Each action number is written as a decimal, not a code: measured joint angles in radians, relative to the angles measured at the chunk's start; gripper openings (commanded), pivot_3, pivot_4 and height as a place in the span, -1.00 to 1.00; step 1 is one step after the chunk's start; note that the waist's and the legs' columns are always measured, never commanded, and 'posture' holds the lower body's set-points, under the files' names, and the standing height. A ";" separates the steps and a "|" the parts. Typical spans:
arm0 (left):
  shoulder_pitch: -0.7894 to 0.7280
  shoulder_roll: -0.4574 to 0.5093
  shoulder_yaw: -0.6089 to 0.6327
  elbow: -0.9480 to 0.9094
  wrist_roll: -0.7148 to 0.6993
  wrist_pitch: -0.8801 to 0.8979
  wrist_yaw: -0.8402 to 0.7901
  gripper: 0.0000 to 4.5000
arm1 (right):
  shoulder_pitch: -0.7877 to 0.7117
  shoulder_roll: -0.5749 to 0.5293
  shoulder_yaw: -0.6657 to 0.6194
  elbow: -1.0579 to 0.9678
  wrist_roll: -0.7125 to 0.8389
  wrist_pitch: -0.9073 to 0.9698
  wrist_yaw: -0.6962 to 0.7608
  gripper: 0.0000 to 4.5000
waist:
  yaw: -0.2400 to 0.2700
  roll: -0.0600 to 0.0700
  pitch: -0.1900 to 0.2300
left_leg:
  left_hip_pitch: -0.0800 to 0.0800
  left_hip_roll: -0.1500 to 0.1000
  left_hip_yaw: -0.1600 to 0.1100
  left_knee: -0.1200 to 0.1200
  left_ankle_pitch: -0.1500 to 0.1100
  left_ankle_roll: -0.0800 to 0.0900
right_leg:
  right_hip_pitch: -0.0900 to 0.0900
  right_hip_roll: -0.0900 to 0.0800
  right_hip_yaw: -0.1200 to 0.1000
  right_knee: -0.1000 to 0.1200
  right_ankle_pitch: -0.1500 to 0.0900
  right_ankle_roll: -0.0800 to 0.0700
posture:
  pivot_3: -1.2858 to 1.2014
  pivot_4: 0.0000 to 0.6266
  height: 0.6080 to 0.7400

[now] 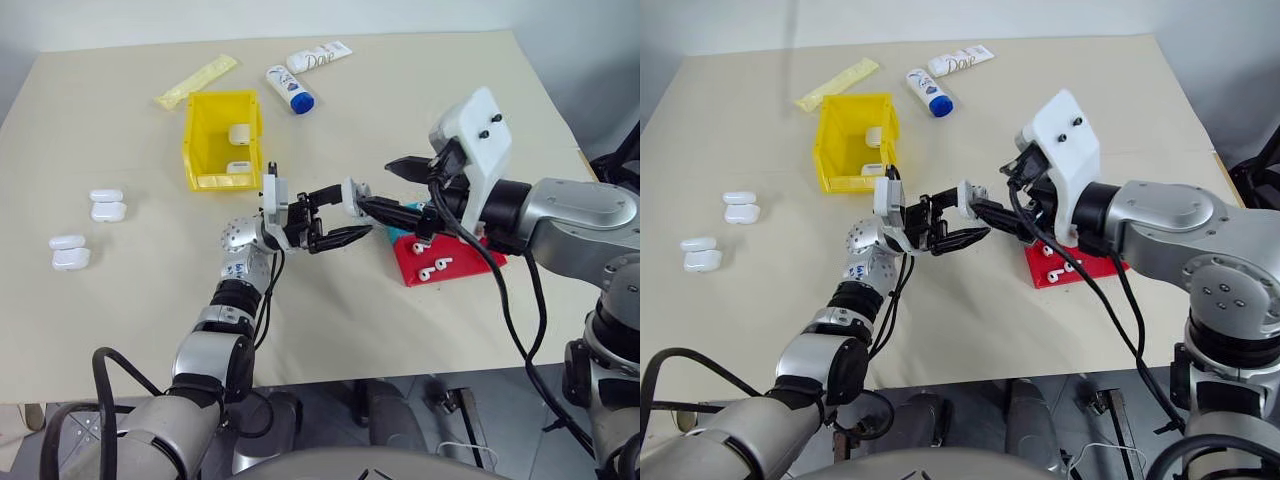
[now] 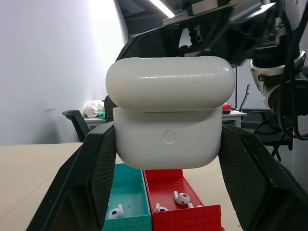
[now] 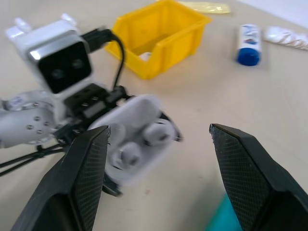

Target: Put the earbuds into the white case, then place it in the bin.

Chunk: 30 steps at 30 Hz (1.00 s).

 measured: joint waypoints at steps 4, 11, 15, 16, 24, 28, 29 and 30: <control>-0.008 0.003 -0.002 0.001 0.001 0.000 -0.014 0.24 | 0.000 -0.013 0.000 0.017 -0.022 -0.008 0.011 0.53 | -0.002 0.000 0.000 | 0.000 0.000 0.000 0.000 0.000 0.000 | 0.000 0.000 0.000 0.000 0.000 0.000 | 0.03 -0.52 1.00; -0.015 0.032 -0.018 0.004 0.023 0.003 -0.032 0.24 | 0.076 -0.067 -0.061 0.029 -0.056 -0.044 0.052 0.53 | 0.007 -0.001 0.000 | -0.001 0.000 0.000 0.000 0.000 0.000 | 0.000 0.000 0.000 0.000 0.000 0.000 | 0.03 -0.52 1.00; -0.022 0.087 -0.054 0.017 0.086 0.026 -0.001 0.24 | 0.287 -0.141 -0.207 -0.018 -0.060 -0.092 0.127 0.53 | 0.021 -0.001 0.000 | 0.000 0.000 0.001 0.000 0.000 0.001 | 0.000 0.000 0.000 0.000 0.000 0.001 | 0.03 -0.52 1.00; -0.025 0.098 -0.065 0.023 0.100 0.030 0.006 0.24 | 0.343 -0.156 -0.248 -0.036 -0.060 -0.111 0.152 0.46 | 0.023 -0.001 0.000 | 0.000 0.000 0.002 0.000 0.000 0.001 | 0.000 0.000 0.001 0.000 0.000 0.001 | 0.03 -0.52 1.00; -0.078 0.147 -0.137 0.043 0.205 0.057 0.046 0.24 | 0.463 -0.190 -0.354 -0.140 -0.003 -0.178 0.209 -0.64 | 0.017 -0.001 0.000 | 0.002 0.001 0.002 -0.001 0.000 0.001 | 0.002 0.001 0.001 0.000 0.001 0.001 | 0.03 -0.52 1.00; -0.106 0.153 -0.161 0.047 0.242 0.057 0.079 0.24 | 0.252 -0.186 -0.244 -0.139 0.059 -0.175 0.135 -0.98 | 0.018 -0.001 0.000 | 0.002 0.001 0.002 -0.001 0.000 0.001 | 0.002 0.001 0.001 -0.001 0.001 0.001 | 0.03 -0.52 1.00; -0.108 0.158 -0.163 0.054 0.252 0.058 0.089 0.24 | 0.174 -0.167 -0.187 -0.132 0.068 -0.170 0.110 -0.98 | 0.014 -0.001 0.000 | 0.001 0.001 0.002 -0.001 0.000 0.001 | 0.000 0.001 0.002 0.000 0.001 0.001 | 0.03 -0.52 1.00; -0.111 0.159 -0.169 0.062 0.262 0.060 0.097 0.24 | 0.116 -0.146 -0.143 -0.126 0.072 -0.162 0.092 -0.98 | 0.015 -0.001 0.000 | 0.001 0.001 0.002 -0.001 0.000 0.001 | -0.001 0.001 0.001 0.000 0.001 0.001 | 0.03 -0.52 1.00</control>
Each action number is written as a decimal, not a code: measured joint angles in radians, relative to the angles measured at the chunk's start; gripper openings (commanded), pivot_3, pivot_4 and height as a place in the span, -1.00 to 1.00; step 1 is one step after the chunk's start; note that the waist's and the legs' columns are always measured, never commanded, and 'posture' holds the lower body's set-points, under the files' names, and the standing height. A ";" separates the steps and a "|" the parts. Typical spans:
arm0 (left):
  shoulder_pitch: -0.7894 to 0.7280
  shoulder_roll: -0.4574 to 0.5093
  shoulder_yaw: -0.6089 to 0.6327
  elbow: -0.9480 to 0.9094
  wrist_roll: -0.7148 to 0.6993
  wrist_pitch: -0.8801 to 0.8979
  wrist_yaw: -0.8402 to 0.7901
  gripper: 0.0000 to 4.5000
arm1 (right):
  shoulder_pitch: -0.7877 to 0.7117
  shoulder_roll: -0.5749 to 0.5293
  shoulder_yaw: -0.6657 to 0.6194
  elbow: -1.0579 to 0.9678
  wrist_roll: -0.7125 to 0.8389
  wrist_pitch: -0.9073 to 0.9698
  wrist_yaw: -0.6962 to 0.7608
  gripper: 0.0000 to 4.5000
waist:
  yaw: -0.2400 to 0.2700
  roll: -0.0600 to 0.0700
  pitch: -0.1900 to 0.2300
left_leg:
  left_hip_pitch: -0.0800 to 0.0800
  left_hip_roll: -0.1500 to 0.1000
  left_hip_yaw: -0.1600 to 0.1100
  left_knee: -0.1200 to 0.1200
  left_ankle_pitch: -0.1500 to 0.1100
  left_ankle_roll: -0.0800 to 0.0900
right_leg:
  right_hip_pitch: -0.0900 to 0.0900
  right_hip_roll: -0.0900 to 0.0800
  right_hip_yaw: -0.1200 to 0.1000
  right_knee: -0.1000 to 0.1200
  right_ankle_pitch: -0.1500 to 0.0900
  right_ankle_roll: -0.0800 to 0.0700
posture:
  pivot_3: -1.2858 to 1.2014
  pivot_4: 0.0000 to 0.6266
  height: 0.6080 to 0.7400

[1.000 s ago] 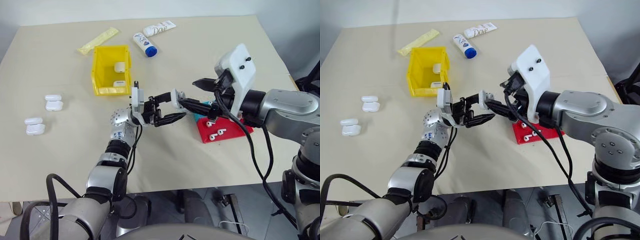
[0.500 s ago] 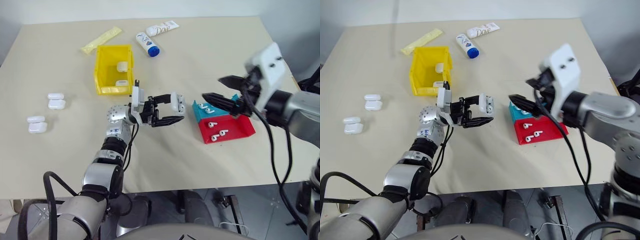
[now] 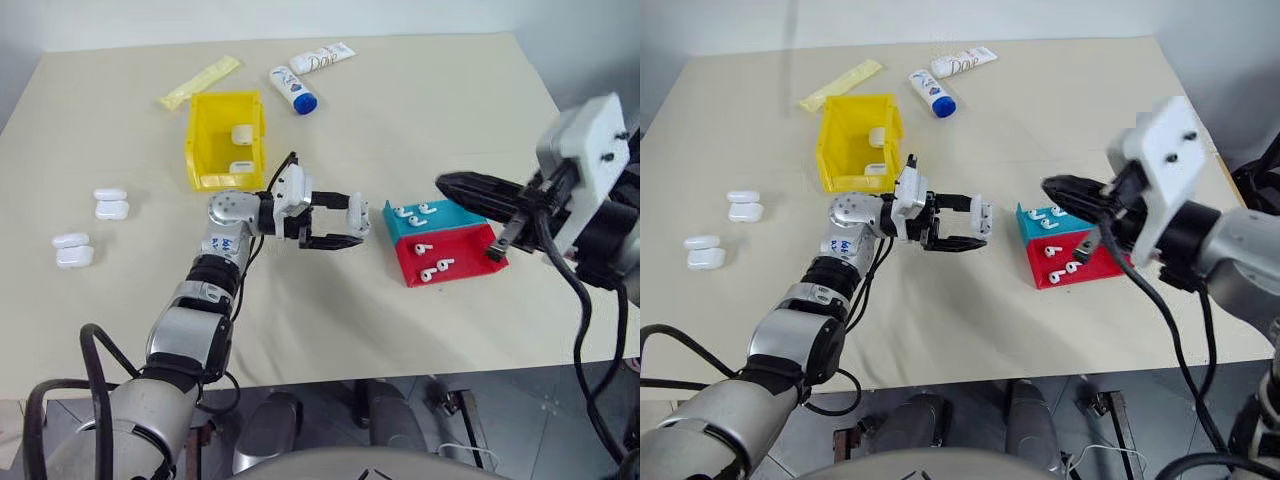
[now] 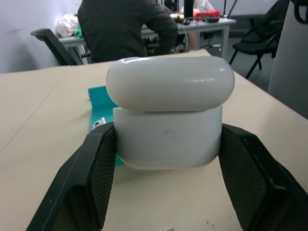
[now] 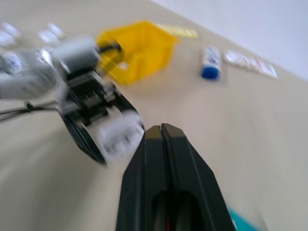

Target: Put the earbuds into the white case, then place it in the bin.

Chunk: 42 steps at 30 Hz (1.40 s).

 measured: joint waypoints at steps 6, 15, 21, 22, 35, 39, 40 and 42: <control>-0.046 0.016 -0.031 0.017 0.048 0.021 0.026 0.24 | -0.257 0.159 0.343 0.188 -0.134 0.045 -0.056 -0.98 | 0.002 -0.002 0.000 | -0.005 -0.001 0.000 0.001 0.000 0.000 | -0.005 -0.001 0.000 0.001 0.000 0.000 | 0.03 -0.52 1.00; -0.057 0.014 -0.021 0.010 0.036 0.022 0.004 0.24 | -0.249 0.174 0.543 0.302 -0.361 -0.033 0.079 -0.98 | 0.002 -0.003 -0.001 | -0.010 -0.002 -0.001 0.007 0.001 0.000 | -0.008 0.000 -0.001 0.002 0.001 0.000 | 0.03 -0.52 1.00; -0.033 0.026 0.019 -0.011 -0.026 0.018 -0.068 0.24 | -0.185 0.134 0.514 0.291 -0.417 -0.057 0.132 -0.98 | -0.001 -0.003 -0.002 | -0.012 -0.002 -0.003 0.010 0.001 0.000 | -0.008 0.000 -0.003 0.003 0.001 0.000 | 0.03 -0.52 1.00; -0.026 0.031 0.023 -0.018 -0.033 0.019 -0.081 0.24 | -0.171 0.125 0.495 0.276 -0.417 -0.053 0.137 -0.98 | -0.002 -0.003 -0.002 | -0.012 -0.002 -0.003 0.010 0.001 0.000 | -0.008 -0.001 -0.003 0.003 0.001 0.000 | 0.03 -0.52 1.00; 0.033 0.101 0.068 -0.155 -0.124 0.154 -0.122 0.24 | 0.054 0.058 0.144 0.165 -0.318 -0.043 0.237 -0.71 | 0.004 -0.004 -0.002 | -0.012 -0.002 -0.003 0.011 0.000 0.000 | -0.007 0.000 -0.003 0.002 0.002 0.000 | 0.03 -0.52 1.00; 0.051 0.182 0.102 -0.151 -0.124 0.210 -0.072 0.24 | 0.230 0.052 -0.061 0.163 -0.174 -0.104 0.394 -0.15 | 0.003 -0.004 -0.002 | -0.012 -0.002 -0.003 0.012 0.000 0.000 | -0.007 0.000 -0.002 0.003 0.002 0.000 | 0.03 -0.52 1.00; 0.043 0.186 0.119 -0.139 -0.124 0.211 -0.029 0.24 | 0.269 0.041 -0.085 0.162 -0.158 -0.122 0.427 0.01 | 0.007 -0.004 -0.002 | -0.012 -0.002 -0.003 0.012 0.000 0.000 | -0.006 0.000 -0.002 0.004 0.002 0.001 | 0.03 -0.52 1.00; 0.016 0.188 0.165 -0.093 -0.122 0.191 0.093 0.24 | 0.322 0.030 -0.102 0.161 -0.154 -0.154 0.461 0.29 | 0.010 -0.004 -0.002 | -0.012 -0.002 -0.003 0.014 0.000 0.000 | -0.006 0.000 -0.002 0.004 0.002 0.001 | 0.03 -0.52 1.00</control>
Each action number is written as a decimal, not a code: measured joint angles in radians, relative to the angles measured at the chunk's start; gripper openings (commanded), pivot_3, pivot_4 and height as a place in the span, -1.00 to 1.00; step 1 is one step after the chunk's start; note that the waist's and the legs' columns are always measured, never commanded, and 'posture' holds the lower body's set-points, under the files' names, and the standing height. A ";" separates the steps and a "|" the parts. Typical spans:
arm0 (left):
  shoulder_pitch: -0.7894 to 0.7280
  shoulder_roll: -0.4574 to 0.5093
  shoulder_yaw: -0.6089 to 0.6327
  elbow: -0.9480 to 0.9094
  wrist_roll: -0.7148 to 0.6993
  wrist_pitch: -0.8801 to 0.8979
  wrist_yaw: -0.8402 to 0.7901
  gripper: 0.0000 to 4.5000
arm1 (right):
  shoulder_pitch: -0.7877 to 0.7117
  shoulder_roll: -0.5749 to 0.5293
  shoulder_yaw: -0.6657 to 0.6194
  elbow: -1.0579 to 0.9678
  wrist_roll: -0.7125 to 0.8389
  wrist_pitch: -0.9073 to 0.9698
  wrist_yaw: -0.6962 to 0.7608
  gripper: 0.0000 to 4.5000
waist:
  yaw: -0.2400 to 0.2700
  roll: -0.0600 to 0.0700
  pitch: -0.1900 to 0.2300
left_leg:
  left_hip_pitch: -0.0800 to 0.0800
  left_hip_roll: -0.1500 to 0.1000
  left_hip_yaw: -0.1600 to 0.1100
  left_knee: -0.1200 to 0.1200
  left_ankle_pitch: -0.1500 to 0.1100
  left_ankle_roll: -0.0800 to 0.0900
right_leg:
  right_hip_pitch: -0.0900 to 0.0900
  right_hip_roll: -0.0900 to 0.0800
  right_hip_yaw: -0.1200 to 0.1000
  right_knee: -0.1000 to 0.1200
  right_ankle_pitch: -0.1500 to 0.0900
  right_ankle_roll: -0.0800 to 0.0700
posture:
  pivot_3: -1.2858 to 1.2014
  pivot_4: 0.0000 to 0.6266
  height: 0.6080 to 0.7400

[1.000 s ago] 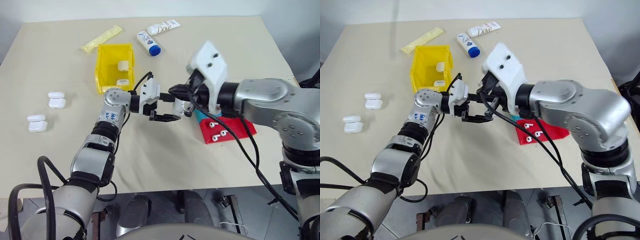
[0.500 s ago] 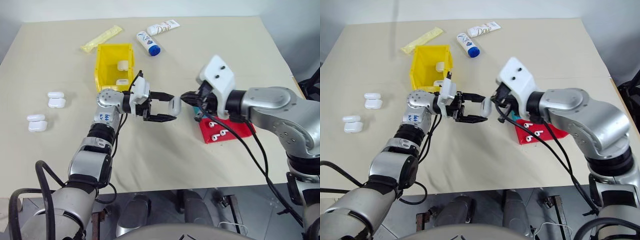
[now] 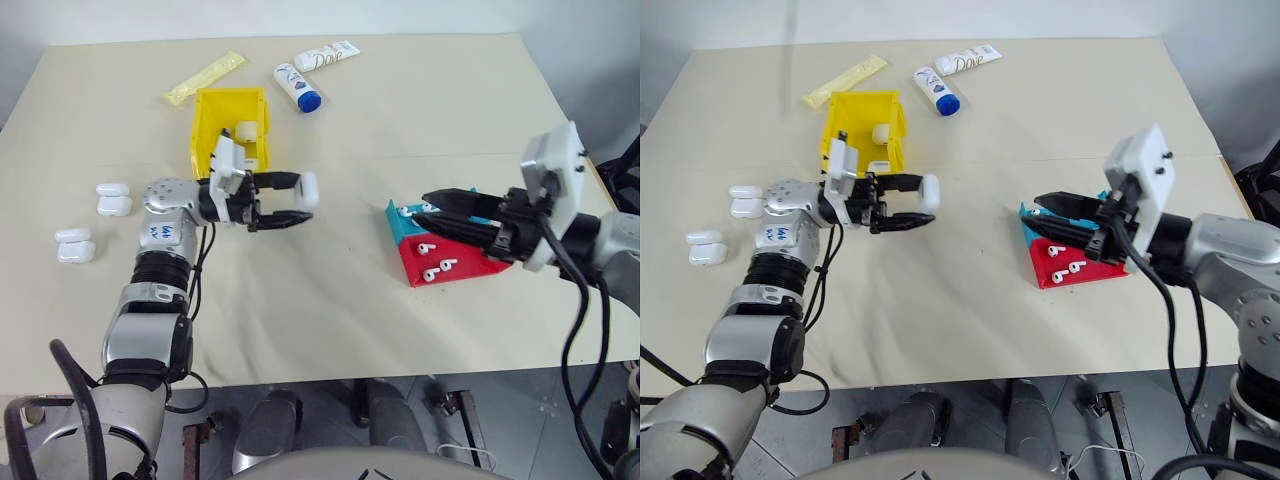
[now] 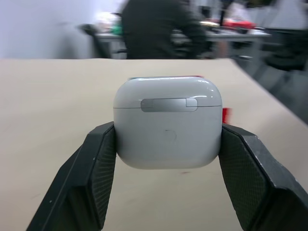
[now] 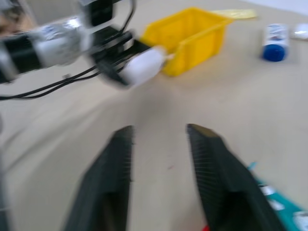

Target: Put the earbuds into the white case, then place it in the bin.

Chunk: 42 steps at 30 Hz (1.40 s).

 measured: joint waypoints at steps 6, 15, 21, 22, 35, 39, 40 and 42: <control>-0.126 0.025 0.038 0.184 0.114 -0.100 0.473 0.24 | 0.040 0.005 0.002 0.009 -0.051 -0.074 -0.044 0.99 | -0.001 0.000 0.000 | 0.000 0.000 0.001 0.000 0.000 -0.001 | 0.000 0.000 0.001 0.000 0.000 0.000 | 0.03 -0.52 1.00; -0.178 0.065 -0.040 0.341 0.292 -0.014 0.848 0.77 | 0.060 0.011 0.007 0.004 -0.050 -0.100 -0.088 1.00 | 0.001 -0.001 0.000 | 0.000 -0.001 0.001 0.000 0.000 -0.001 | -0.001 0.000 0.001 0.001 0.000 0.001 | 0.03 -0.52 1.00; -0.129 0.067 -0.020 0.256 0.230 -0.155 0.611 0.98 | 0.067 -0.022 0.005 0.024 -0.049 -0.112 -0.060 1.00 | -0.004 -0.001 -0.001 | 0.000 0.000 0.002 0.000 0.000 -0.001 | -0.001 -0.001 0.001 0.000 0.000 0.001 | 0.03 -0.52 1.00; -0.110 0.070 -0.017 0.222 0.208 -0.190 0.541 0.98 | 0.068 -0.034 0.005 0.033 -0.050 -0.118 -0.046 1.00 | -0.004 -0.001 -0.001 | 0.000 0.000 0.002 0.000 -0.001 -0.001 | -0.001 -0.001 0.001 0.000 0.000 0.000 | 0.03 -0.52 1.00; 0.318 0.322 0.033 -0.297 -0.039 0.082 0.019 0.98 | 0.211 -0.130 0.016 0.313 -0.195 -0.372 0.331 1.00 | -0.015 0.000 -0.001 | 0.001 0.000 0.002 0.001 -0.001 0.000 | 0.000 -0.001 0.001 0.001 0.000 0.000 | 0.03 -0.52 1.00; 0.385 0.366 0.056 -0.344 -0.054 0.127 0.009 0.98 | 0.238 -0.165 0.043 0.415 -0.280 -0.471 0.443 1.00 | -0.009 0.001 -0.001 | 0.001 0.000 0.002 0.002 -0.001 0.000 | 0.000 -0.001 0.001 0.001 0.000 0.000 | 0.03 -0.52 1.00; 0.397 0.374 0.062 -0.353 -0.060 0.135 0.008 0.98 | 0.238 -0.165 0.046 0.436 -0.294 -0.487 0.456 1.00 | -0.009 0.001 -0.002 | 0.001 0.000 0.002 0.002 -0.001 0.000 | 0.000 -0.001 0.001 0.001 0.000 0.000 | 0.03 -0.52 1.00; 0.417 0.381 0.079 -0.369 -0.069 0.148 0.006 0.98 | 0.235 -0.165 0.049 0.473 -0.315 -0.510 0.475 1.00 | -0.009 0.001 -0.002 | 0.001 0.000 0.002 0.002 -0.002 0.000 | 0.000 -0.001 0.001 0.001 0.000 0.000 | 0.03 -0.52 1.00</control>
